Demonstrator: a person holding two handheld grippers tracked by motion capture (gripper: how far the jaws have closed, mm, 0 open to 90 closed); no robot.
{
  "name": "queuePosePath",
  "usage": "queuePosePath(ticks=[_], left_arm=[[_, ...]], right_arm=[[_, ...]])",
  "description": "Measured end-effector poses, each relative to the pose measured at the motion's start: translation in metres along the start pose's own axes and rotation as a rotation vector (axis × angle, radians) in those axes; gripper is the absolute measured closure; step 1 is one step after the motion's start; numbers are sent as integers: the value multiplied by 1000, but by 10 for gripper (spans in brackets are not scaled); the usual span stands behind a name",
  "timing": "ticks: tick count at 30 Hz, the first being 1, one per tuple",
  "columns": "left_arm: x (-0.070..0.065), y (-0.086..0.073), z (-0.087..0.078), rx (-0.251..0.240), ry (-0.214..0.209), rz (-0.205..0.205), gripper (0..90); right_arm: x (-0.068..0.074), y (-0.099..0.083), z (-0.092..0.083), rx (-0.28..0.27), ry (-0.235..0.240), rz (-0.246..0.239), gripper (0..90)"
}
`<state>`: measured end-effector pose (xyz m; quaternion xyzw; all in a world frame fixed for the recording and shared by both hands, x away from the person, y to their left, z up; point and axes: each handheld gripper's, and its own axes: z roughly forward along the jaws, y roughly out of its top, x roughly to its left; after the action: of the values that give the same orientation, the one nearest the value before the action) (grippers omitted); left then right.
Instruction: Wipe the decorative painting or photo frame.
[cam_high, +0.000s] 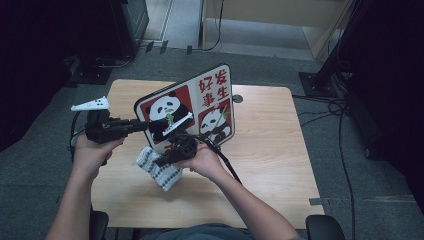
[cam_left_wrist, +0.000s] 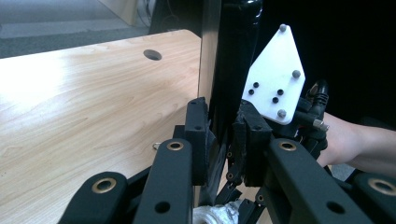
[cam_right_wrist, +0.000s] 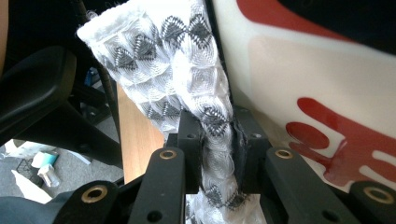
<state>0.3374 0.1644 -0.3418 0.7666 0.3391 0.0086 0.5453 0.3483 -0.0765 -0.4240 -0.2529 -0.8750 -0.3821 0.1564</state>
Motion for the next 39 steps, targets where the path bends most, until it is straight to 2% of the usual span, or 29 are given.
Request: queuePosePath(ticks=[8,19,39], left_arm=[[0,0,0,4,-2,0,778],[0,0,0,9,-5,1,777],[1,-1,0,10,-7,0,777]], right_arm=[[-4,-8,4,14,-1,5,766],[-8,-19,11,12,-3,-20,764],[-14,-36,20,17,-7,-4,765]])
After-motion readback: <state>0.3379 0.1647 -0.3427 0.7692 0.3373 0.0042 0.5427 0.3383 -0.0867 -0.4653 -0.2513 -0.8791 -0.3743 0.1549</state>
